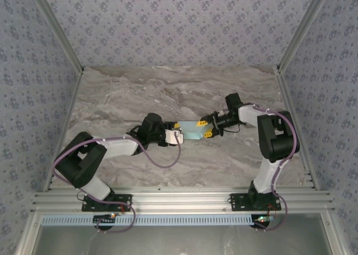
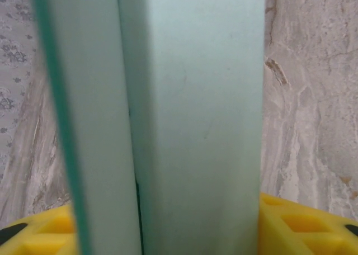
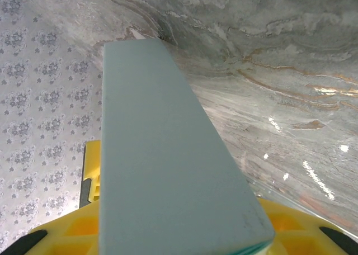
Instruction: Fold the paper box
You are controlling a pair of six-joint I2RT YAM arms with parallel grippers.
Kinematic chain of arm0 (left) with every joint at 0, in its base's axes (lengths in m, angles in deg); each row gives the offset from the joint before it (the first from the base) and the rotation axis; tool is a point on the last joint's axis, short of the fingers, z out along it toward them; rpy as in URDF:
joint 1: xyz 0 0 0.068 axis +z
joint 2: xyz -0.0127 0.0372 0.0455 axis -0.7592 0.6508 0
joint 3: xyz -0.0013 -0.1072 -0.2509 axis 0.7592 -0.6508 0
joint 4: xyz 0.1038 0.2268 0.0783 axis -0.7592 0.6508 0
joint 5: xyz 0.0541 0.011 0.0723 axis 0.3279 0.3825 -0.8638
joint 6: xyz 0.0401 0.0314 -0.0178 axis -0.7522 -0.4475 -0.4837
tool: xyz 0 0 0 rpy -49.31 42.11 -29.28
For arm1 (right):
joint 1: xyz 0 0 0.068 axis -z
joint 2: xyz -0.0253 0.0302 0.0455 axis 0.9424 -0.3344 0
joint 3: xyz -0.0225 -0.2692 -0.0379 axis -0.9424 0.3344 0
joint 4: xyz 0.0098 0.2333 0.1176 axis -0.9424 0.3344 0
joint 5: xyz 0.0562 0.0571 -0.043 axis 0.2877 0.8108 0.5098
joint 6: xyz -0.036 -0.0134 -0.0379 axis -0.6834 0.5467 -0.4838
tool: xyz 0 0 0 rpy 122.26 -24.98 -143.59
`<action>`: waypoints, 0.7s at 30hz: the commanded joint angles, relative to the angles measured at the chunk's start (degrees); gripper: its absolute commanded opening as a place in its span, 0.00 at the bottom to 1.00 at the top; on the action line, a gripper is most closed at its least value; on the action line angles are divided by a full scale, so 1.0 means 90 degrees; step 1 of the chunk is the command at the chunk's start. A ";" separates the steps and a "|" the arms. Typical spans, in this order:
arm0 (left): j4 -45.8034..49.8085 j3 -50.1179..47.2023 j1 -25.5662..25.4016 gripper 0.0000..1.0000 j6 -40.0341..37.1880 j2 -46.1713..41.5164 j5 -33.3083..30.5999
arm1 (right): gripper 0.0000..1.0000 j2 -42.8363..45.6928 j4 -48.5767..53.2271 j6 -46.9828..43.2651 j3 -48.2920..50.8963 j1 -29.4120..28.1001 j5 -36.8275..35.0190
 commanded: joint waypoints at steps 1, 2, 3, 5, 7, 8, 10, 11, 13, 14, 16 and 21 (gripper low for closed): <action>0.0161 0.0147 -0.0036 0.50 0.0122 -0.0154 -0.0101 | 0.38 0.0046 0.0055 0.0227 -0.0156 -0.0072 0.0167; 0.0102 0.0117 -0.0040 0.47 0.0151 -0.0172 -0.0151 | 0.38 0.0069 0.0011 0.0263 -0.0121 -0.0078 0.0150; 0.0063 0.0101 -0.0038 0.46 0.0157 -0.0172 -0.0202 | 0.39 0.0094 -0.0086 0.0344 -0.0075 -0.0070 0.0127; 0.0202 0.0128 -0.0033 0.46 0.0174 -0.0199 -0.0264 | 0.43 0.0150 -0.0230 0.0475 -0.0001 -0.0067 0.0087; 0.0347 0.0132 -0.0037 0.46 0.0243 -0.0271 -0.0275 | 0.46 0.0127 -0.0199 0.0444 -0.0023 -0.0060 0.0089; 0.0355 0.0121 -0.0032 0.46 0.0292 -0.0313 -0.0284 | 0.49 0.0135 -0.0133 0.0374 -0.0043 -0.0045 0.0089; 0.0564 0.0186 -0.0009 0.45 0.0367 -0.0365 -0.0308 | 0.56 0.0184 -0.0052 0.0286 -0.0040 -0.0014 0.0020; 0.0793 0.0277 0.0016 0.44 0.0436 -0.0379 -0.0354 | 0.59 0.0235 -0.0029 0.0280 -0.0007 0.0012 -0.0056; 0.1325 0.0511 0.0093 0.41 0.0641 -0.0439 -0.0431 | 0.64 0.0351 -0.0174 0.0412 0.0075 0.0085 -0.0125; 0.1615 0.0645 0.0156 0.40 0.0752 -0.0464 -0.0392 | 0.65 0.0399 -0.0306 0.0513 0.0128 0.0116 -0.0112; 0.2176 0.0853 0.0272 0.39 0.0803 -0.0511 -0.0227 | 0.67 0.0455 -0.0360 0.0567 0.0133 0.0177 -0.0096; 0.3834 0.1500 0.0387 0.40 0.0847 -0.0706 -0.0099 | 0.69 0.0783 0.0486 -0.0043 -0.0147 0.0349 -0.0702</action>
